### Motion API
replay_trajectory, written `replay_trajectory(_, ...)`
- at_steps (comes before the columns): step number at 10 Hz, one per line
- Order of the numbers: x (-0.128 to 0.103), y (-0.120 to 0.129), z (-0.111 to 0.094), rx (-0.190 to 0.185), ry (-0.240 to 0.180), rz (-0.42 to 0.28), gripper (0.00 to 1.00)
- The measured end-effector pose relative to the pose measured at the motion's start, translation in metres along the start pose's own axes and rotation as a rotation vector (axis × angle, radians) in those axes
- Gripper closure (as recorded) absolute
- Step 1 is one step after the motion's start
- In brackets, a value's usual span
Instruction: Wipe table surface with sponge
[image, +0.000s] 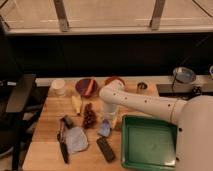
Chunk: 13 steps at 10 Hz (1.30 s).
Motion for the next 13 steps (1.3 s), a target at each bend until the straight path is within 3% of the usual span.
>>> replay_trajectory(3,0.018,0.008,-0.007,-0.012,0.031,0.020,1.00)
replay_trajectory(6,0.019,-0.016,-0.019,-0.009,0.062,-0.015,1.00)
replay_trajectory(10,-0.004,-0.050,-0.009,0.030,0.027,-0.081,1.00)
replay_trajectory(13,-0.022,-0.029,0.004,0.034,-0.013,-0.083,1.00)
